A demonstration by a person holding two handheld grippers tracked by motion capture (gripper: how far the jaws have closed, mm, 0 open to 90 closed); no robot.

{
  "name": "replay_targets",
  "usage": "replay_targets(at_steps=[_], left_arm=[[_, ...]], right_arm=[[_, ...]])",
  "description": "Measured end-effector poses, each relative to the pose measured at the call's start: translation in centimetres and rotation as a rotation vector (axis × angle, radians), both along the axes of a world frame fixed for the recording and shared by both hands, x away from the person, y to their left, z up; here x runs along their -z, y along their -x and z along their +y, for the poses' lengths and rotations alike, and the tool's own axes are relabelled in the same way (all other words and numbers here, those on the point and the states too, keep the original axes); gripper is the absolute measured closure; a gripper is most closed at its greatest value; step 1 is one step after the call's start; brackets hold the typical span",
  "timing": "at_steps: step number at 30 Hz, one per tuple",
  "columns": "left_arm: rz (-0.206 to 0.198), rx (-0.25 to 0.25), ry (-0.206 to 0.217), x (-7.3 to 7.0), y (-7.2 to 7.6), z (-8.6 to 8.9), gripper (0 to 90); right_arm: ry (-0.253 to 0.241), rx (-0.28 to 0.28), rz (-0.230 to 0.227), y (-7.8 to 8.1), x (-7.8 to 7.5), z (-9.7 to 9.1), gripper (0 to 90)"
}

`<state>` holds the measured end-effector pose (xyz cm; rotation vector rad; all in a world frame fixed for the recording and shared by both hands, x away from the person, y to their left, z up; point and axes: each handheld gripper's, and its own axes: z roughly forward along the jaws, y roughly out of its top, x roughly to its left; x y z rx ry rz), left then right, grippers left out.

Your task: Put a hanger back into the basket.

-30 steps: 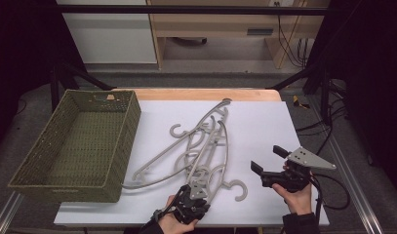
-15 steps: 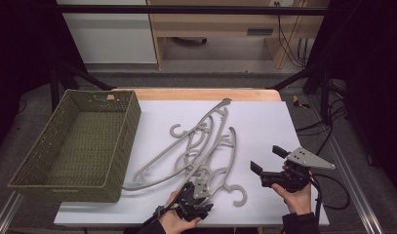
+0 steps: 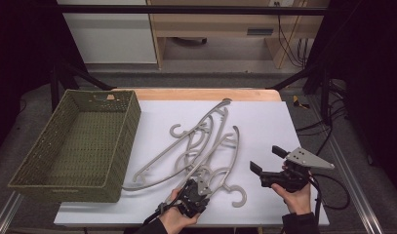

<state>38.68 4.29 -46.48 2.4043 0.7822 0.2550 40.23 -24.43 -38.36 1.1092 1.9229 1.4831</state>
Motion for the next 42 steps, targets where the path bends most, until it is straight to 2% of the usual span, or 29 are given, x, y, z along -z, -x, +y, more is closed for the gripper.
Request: replay_targets(at_steps=[3,8,15,17,25,39,42], left_arm=[[0.004,0.009,-0.002,-0.1,0.1,0.2,81.2],[-0.018,0.020,0.050,-0.6,0.4,0.8,81.4],[-0.036,0.042,0.099,-2.2,0.8,2.3,81.6],[-0.041,0.049,0.099,-2.7,0.7,2.7,81.6],[-0.055,0.056,0.164,-4.6,0.8,4.2,81.6],[-0.087,0.053,0.263,-8.4,0.0,7.9,81.6],[-0.091,0.066,0.290,-9.1,-0.2,8.6,81.6]], right_arm=[[0.001,-0.001,0.000,0.0,0.0,0.0,3.4],[-0.001,0.001,0.005,-0.1,0.1,-0.2,3.5],[-0.011,0.008,-0.006,0.1,-0.1,-0.7,3.9],[-0.014,0.009,-0.006,0.1,-0.1,-0.9,4.1],[-0.015,0.023,0.001,0.0,0.1,-1.3,4.2],[-0.007,0.033,0.012,-0.2,0.4,-1.5,3.6],[-0.009,0.032,0.016,-0.2,0.5,-1.5,3.6]])
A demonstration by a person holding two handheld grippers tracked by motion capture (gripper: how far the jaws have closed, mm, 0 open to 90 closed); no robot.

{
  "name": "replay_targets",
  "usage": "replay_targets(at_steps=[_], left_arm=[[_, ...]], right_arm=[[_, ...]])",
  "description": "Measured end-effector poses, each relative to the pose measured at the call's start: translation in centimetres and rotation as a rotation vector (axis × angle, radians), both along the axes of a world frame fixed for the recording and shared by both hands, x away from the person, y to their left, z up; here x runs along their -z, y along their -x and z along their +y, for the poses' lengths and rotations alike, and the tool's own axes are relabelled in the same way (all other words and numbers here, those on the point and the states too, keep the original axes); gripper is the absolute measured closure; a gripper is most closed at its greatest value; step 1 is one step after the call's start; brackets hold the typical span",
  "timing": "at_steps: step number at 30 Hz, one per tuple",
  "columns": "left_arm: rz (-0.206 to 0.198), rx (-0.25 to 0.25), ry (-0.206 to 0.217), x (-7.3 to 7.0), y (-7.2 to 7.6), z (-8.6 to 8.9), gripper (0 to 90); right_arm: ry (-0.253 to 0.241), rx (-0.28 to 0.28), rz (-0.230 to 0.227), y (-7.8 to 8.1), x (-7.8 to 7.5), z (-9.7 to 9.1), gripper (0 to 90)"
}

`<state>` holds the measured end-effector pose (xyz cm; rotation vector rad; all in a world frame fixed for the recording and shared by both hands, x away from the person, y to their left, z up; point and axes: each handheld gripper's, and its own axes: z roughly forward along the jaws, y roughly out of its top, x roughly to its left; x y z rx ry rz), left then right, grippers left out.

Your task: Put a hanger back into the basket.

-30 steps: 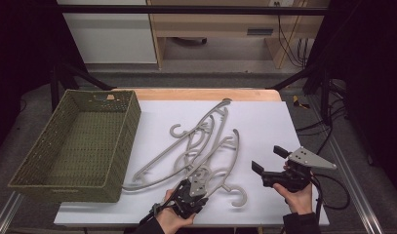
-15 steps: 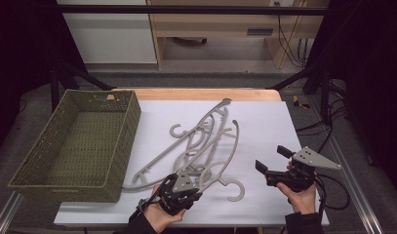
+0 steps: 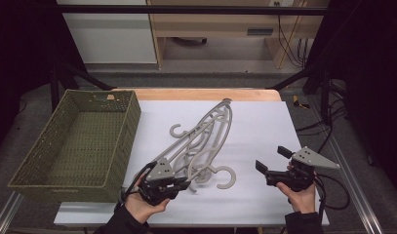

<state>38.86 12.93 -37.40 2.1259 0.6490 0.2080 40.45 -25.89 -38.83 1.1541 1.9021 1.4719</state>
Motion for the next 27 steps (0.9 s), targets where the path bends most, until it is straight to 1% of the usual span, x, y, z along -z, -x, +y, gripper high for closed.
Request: replay_targets(at_steps=[4,8,10,14,17,20,22,23,27], left_arm=[[-0.010,0.008,0.019,-1.0,-0.2,0.9,81.6],[-0.020,0.011,0.025,-1.9,-0.4,1.8,81.6],[-0.023,0.009,0.038,-2.4,-0.5,2.2,81.6],[-0.038,0.015,0.050,-3.4,-0.6,2.9,81.6],[-0.054,0.013,0.062,-4.4,-0.7,3.7,81.6],[-0.075,0.010,0.070,-5.5,-0.9,5.0,81.6],[-0.087,0.004,0.068,-6.2,-1.0,5.8,81.6],[-0.086,0.002,0.066,-6.6,-1.2,6.2,81.6],[-0.094,-0.007,0.039,-7.7,-2.0,7.6,81.6]], right_arm=[[0.004,0.000,-0.001,0.0,0.0,0.0,3.6],[0.008,0.002,-0.004,0.0,0.0,0.0,3.5],[0.009,0.002,-0.002,0.0,0.1,0.1,3.4],[0.014,0.003,0.000,-0.1,0.1,0.2,3.3],[0.014,0.001,0.000,-0.1,0.1,0.3,3.2],[0.014,0.001,-0.002,-0.1,0.1,0.3,3.2],[0.016,0.002,-0.001,-0.1,0.1,0.3,3.2],[0.016,0.002,-0.001,-0.1,0.1,0.3,3.2],[0.017,0.001,0.002,-0.1,0.1,0.4,3.2]])
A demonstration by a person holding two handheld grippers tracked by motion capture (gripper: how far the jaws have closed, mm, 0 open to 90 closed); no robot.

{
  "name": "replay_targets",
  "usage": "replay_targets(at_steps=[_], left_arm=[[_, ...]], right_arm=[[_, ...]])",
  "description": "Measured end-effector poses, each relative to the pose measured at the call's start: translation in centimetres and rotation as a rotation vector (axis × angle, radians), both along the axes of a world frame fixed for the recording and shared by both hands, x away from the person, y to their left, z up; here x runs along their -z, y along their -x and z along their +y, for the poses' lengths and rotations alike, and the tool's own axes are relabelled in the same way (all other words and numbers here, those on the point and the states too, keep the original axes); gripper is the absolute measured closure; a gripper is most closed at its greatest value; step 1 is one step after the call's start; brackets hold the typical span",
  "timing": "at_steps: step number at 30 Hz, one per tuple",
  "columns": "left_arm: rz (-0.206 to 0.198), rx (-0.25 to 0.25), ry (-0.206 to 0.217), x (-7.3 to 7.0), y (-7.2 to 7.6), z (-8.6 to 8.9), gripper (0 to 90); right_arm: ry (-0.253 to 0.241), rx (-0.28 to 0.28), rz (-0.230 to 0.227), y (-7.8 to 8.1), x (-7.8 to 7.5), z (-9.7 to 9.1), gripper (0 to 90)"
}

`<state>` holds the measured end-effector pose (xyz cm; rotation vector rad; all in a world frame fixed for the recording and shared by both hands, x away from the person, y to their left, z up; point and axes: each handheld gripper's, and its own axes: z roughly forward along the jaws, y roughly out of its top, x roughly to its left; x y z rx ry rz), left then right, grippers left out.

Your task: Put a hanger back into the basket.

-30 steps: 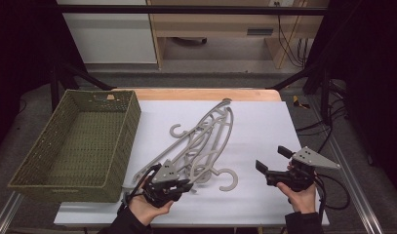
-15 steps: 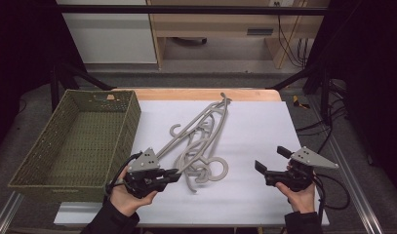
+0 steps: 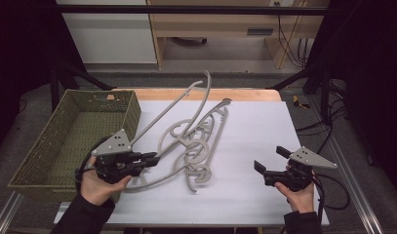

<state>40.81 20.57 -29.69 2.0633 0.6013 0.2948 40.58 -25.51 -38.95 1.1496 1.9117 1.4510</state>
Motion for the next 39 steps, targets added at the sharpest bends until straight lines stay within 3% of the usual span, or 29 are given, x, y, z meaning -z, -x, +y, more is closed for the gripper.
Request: replay_targets(at_steps=[12,24,33,39], left_arm=[[0.028,-0.043,-0.040,-0.6,-3.0,3.7,81.6],[0.021,-0.107,-0.038,-0.6,-3.8,8.4,81.6],[0.054,-0.150,-0.031,0.0,-4.4,12.4,81.5],[0.084,-0.170,-0.050,1.0,-4.6,14.5,81.6]], right_arm=[[0.009,-0.005,0.002,-0.1,0.1,0.1,3.2],[0.008,-0.002,0.008,-0.1,0.2,0.2,3.2],[0.013,-0.004,0.011,-0.2,0.3,0.2,3.2],[0.011,-0.003,0.014,-0.2,0.3,0.3,3.2]])
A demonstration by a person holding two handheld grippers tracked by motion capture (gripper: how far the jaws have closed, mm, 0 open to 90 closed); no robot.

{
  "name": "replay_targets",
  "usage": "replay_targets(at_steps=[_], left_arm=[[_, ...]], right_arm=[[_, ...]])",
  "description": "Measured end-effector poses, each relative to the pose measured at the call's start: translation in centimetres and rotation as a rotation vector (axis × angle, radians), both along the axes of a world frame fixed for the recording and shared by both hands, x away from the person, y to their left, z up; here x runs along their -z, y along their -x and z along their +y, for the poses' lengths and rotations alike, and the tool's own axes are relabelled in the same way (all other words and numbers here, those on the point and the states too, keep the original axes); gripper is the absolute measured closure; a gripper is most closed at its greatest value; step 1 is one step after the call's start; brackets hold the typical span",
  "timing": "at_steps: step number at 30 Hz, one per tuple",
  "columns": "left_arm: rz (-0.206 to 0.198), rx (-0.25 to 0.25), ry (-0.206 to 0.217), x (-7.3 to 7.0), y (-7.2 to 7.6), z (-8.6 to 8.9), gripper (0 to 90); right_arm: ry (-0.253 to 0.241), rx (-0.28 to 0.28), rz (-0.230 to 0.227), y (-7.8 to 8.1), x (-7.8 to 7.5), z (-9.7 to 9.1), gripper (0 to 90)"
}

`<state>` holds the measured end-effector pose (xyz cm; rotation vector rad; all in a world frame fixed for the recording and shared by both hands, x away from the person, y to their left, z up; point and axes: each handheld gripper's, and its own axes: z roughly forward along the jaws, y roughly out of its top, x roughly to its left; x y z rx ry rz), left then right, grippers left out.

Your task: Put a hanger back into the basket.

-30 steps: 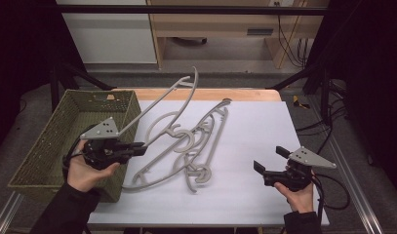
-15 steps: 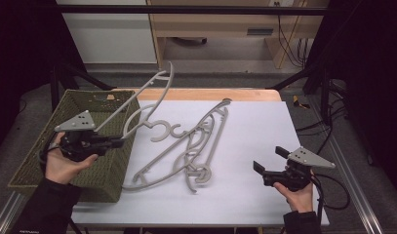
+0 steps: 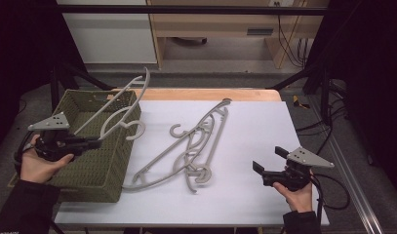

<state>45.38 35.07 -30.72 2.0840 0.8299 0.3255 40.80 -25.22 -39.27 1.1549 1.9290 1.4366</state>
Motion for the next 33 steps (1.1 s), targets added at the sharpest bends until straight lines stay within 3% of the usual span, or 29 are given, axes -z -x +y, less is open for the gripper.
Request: replay_targets(at_steps=[7,14,28,33], left_arm=[[0.033,-0.032,-0.014,1.1,0.1,2.0,81.6],[0.056,-0.045,0.004,1.9,0.2,3.8,81.5],[0.122,-0.057,-0.012,3.5,0.3,6.0,81.5],[0.130,-0.070,0.003,4.0,-0.1,6.2,81.5]], right_arm=[[0.000,0.002,-0.001,0.0,0.0,0.0,3.2],[0.003,0.000,-0.001,0.0,0.0,0.0,3.2],[0.004,0.003,0.003,-0.1,0.1,0.1,3.1],[0.005,0.003,0.004,-0.1,0.1,0.1,3.1]])
